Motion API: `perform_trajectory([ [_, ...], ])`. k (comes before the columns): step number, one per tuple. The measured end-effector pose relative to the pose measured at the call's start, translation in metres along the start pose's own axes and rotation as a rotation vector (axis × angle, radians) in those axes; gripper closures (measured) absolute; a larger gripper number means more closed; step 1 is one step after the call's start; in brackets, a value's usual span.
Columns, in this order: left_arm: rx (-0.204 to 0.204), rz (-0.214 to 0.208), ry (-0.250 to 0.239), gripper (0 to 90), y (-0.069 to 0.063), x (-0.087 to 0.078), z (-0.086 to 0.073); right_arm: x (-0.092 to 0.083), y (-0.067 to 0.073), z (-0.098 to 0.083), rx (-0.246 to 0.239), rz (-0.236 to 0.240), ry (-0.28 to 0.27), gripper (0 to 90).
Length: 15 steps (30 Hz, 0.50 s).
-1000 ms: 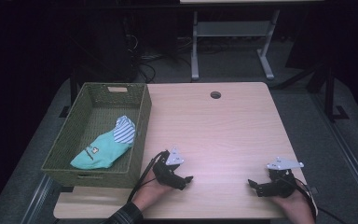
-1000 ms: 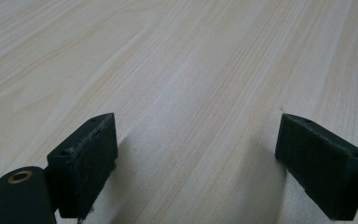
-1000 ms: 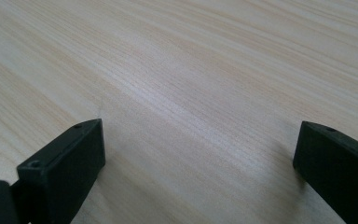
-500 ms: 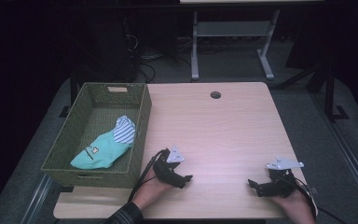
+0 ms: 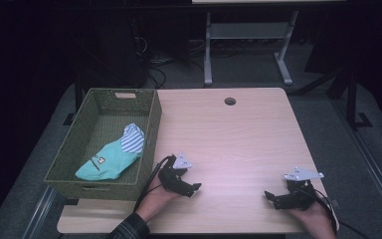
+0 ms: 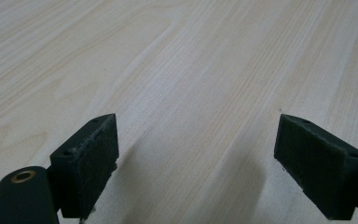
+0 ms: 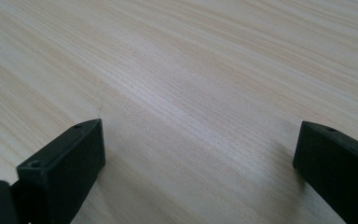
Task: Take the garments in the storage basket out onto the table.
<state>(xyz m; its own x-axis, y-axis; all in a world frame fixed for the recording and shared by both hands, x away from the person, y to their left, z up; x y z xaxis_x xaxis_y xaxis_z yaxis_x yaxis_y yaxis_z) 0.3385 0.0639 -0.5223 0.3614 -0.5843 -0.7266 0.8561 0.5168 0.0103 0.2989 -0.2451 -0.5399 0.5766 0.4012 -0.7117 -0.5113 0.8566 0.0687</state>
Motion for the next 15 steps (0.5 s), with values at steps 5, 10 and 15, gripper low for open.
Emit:
perform_trajectory([
  [5,0.009,0.006,0.007,12.9,0.0011,-0.0023,0.0023,0.0001,-0.0002,0.0001,-0.003,-0.001,0.000,1.6],
  [10,-0.005,-0.002,-0.012,13.0,0.0027,-0.0047,0.0058,0.0001,-0.0002,0.0001,-0.003,-0.001,0.000,1.6],
  [15,-0.013,-0.010,-0.012,13.0,0.0031,-0.0060,0.0074,0.0002,-0.0002,0.0001,-0.003,-0.001,0.000,1.6],
])
Point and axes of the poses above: each handheld gripper's, and its own axes: x roughly forward along the jaws, z roughly out of its top, y roughly to its left, the point moved 8 cm from there along x, roughly forward along the jaws, and after that the axes turned 3 degrees about x, right-handed, at the moved point
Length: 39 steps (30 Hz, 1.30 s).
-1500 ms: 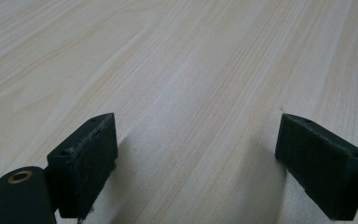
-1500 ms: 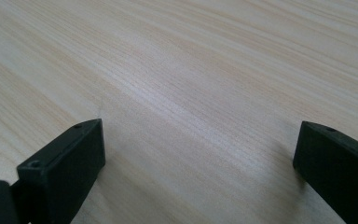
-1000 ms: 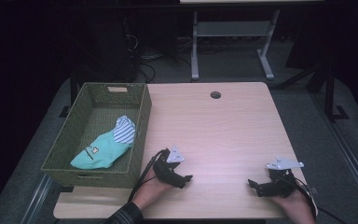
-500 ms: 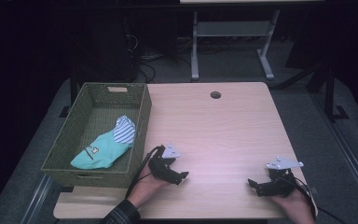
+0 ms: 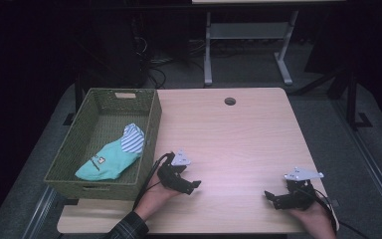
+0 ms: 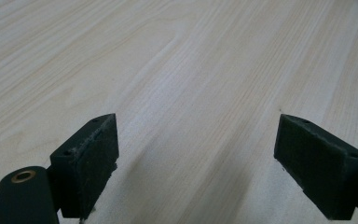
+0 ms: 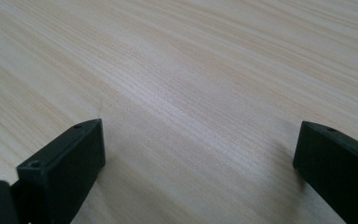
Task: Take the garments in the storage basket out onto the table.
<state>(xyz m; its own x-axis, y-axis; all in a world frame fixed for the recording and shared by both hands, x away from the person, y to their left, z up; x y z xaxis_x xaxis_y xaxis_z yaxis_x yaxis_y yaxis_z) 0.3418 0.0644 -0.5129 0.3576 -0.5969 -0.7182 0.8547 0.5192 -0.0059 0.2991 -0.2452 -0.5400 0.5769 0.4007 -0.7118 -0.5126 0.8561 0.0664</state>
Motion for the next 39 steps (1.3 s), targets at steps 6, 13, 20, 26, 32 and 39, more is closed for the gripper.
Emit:
perform_trajectory([
  [6,0.000,-0.002,-0.004,13.0,0.000,-0.002,0.002,0.000,0.000,0.000,0.000,0.000,0.000,1.6],
  [13,-0.011,-0.008,-0.014,13.2,0.001,-0.004,0.005,0.000,0.000,0.000,0.000,0.000,0.000,1.6],
  [20,-0.034,-0.034,-0.025,13.4,0.001,-0.006,0.007,0.000,0.000,0.000,0.000,0.000,0.000,1.6],
  [26,-0.029,-0.023,-0.025,13.4,0.004,-0.009,0.012,0.000,0.000,0.000,0.001,0.000,0.000,1.6],
  [32,-0.025,-0.024,-0.023,13.4,0.004,-0.010,0.013,0.000,0.000,0.000,0.003,0.000,0.000,1.6],
  [39,-0.022,-0.026,-0.025,13.4,0.004,-0.014,0.015,0.000,0.000,0.000,0.003,-0.004,-0.001,1.6],
])
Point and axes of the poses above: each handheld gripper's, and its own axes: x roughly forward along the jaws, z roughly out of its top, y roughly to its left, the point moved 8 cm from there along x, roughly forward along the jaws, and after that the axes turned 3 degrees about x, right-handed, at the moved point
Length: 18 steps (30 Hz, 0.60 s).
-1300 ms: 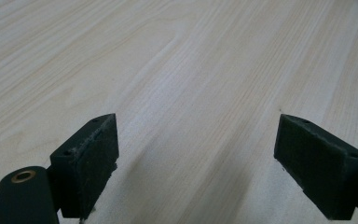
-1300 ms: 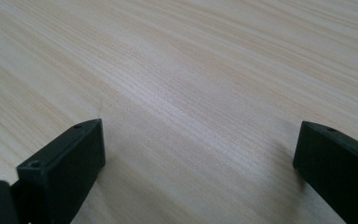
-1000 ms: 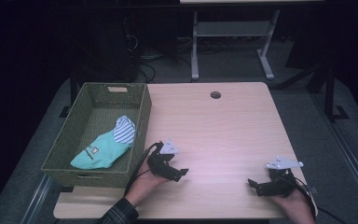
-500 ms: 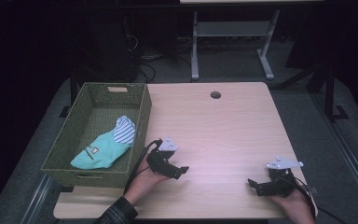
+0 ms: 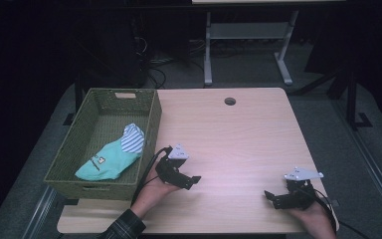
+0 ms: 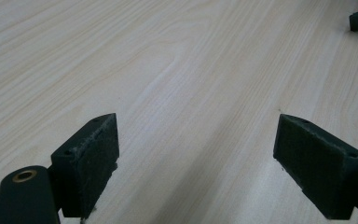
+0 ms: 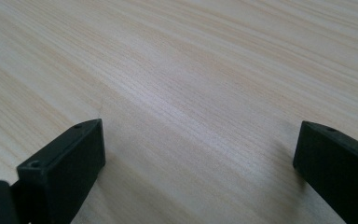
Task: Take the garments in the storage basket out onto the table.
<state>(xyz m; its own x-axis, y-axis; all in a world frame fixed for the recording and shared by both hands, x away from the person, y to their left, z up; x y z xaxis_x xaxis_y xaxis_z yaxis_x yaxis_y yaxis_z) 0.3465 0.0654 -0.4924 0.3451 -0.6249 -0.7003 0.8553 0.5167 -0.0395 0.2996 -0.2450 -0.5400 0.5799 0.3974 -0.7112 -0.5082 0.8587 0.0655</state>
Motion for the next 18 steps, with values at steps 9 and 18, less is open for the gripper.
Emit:
perform_trajectory([
  [9,-0.029,-0.020,-0.020,13.4,-0.0017,-0.0041,0.0040,0.0001,0.0000,0.0001,-0.001,-0.001,-0.001,1.6],
  [18,-0.021,-0.029,-0.022,13.4,-0.0030,-0.0097,0.0092,0.0001,0.0000,0.0001,-0.001,0.000,-0.001,1.6],
])
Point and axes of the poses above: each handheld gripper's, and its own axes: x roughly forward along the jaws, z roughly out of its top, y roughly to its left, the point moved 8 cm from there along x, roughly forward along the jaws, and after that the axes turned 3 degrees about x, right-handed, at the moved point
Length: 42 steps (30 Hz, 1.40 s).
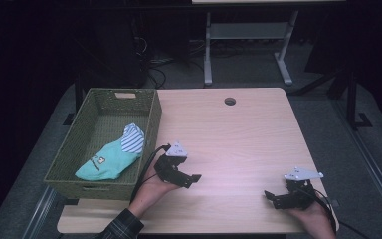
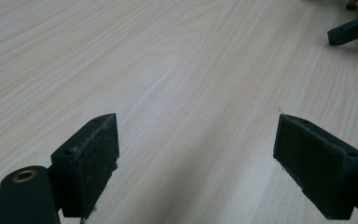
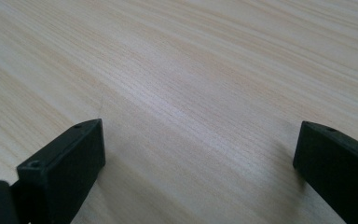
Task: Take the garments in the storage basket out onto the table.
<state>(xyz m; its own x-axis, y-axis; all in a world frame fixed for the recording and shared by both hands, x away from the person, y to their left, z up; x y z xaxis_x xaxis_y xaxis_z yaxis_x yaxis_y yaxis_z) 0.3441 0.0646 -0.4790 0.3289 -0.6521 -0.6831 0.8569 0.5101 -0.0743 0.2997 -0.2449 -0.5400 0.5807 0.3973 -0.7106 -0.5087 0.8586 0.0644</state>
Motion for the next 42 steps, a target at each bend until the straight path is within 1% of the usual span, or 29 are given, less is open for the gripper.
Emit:
perform_trajectory([
  [2,0.003,0.000,-0.010,13.4,0.000,-0.001,0.002,0.000,0.000,0.000,0.001,0.000,0.001,1.6],
  [4,0.005,-0.002,-0.008,13.4,0.001,-0.003,0.003,0.000,0.000,0.000,0.000,0.000,0.000,1.6],
  [6,-0.005,-0.002,-0.017,13.4,0.000,-0.004,0.005,0.000,0.000,0.000,0.001,0.000,0.000,1.6],
  [7,-0.003,-0.005,-0.018,13.4,0.000,-0.004,0.005,0.000,0.000,0.000,0.000,0.000,0.000,1.6],
  [9,-0.002,-0.011,-0.015,13.4,0.000,-0.004,0.005,0.000,0.000,0.000,0.001,-0.004,0.003,0.1],
  [10,0.009,-0.010,-0.005,13.4,0.000,-0.005,0.005,0.001,-0.001,0.000,0.007,-0.007,0.006,0.0],
  [11,0.011,-0.010,-0.002,13.4,0.000,-0.005,0.006,0.001,0.000,0.000,0.010,-0.008,0.009,0.0],
  [12,0.002,-0.009,-0.008,13.4,-0.001,-0.005,0.007,0.001,0.000,0.000,0.010,-0.008,0.009,0.0],
  [14,0.018,-0.009,-0.003,13.4,0.000,-0.007,0.008,0.001,0.000,0.000,0.010,-0.008,0.009,0.0],
  [15,0.008,-0.012,-0.008,13.4,0.000,-0.008,0.009,0.001,-0.001,0.000,0.010,-0.008,0.009,0.0],
  [17,0.006,-0.011,-0.011,13.4,-0.001,-0.009,0.010,0.001,0.000,0.000,0.010,-0.008,0.009,0.0],
  [19,0.015,-0.012,-0.004,13.4,-0.001,-0.010,0.011,0.001,-0.001,0.000,0.011,-0.010,0.009,0.0],
  [23,0.014,-0.014,-0.009,13.4,-0.001,-0.011,0.013,0.001,-0.001,0.000,0.012,-0.010,0.009,0.0],
  [24,0.023,-0.012,-0.009,13.4,-0.001,-0.013,0.014,0.001,-0.001,0.000,0.012,-0.010,0.009,0.0],
  [26,0.016,-0.012,-0.014,13.4,-0.001,-0.014,0.017,0.001,-0.001,0.000,0.012,-0.010,0.009,0.0],
  [27,0.025,-0.012,-0.012,13.4,0.000,-0.015,0.017,0.001,-0.001,0.000,0.012,-0.010,0.009,0.0],
  [28,0.021,-0.014,-0.012,13.4,-0.001,-0.016,0.018,0.001,-0.001,0.000,0.011,-0.010,0.008,0.0],
  [29,0.028,-0.014,-0.018,13.4,0.000,-0.017,0.019,0.001,-0.001,0.000,0.011,-0.010,0.008,0.0],
  [30,0.031,-0.017,-0.014,13.4,-0.001,-0.017,0.020,0.001,-0.001,0.000,0.011,-0.010,0.008,0.0],
  [31,0.021,-0.019,-0.015,13.4,-0.002,-0.017,0.020,0.001,-0.001,0.000,0.010,-0.010,0.009,0.0],
  [34,0.040,-0.019,-0.003,13.4,-0.001,-0.019,0.022,0.001,-0.001,0.000,0.012,-0.009,0.008,0.0],
  [35,0.031,-0.020,-0.012,13.4,-0.002,-0.020,0.023,0.001,-0.001,0.000,0.012,-0.009,0.008,0.0],
  [37,0.037,-0.021,-0.018,13.4,-0.001,-0.021,0.024,0.001,-0.001,0.000,0.012,-0.010,0.008,0.0],
  [38,0.033,-0.019,-0.021,13.4,-0.001,-0.021,0.025,0.001,-0.001,0.000,0.012,-0.010,0.008,0.0],
  [41,0.044,-0.016,-0.015,13.4,-0.001,-0.023,0.027,0.001,-0.001,0.000,0.012,-0.010,0.008,0.0],
  [42,0.041,-0.015,-0.022,13.4,-0.001,-0.023,0.028,0.001,-0.001,0.000,0.012,-0.010,0.008,0.0],
])
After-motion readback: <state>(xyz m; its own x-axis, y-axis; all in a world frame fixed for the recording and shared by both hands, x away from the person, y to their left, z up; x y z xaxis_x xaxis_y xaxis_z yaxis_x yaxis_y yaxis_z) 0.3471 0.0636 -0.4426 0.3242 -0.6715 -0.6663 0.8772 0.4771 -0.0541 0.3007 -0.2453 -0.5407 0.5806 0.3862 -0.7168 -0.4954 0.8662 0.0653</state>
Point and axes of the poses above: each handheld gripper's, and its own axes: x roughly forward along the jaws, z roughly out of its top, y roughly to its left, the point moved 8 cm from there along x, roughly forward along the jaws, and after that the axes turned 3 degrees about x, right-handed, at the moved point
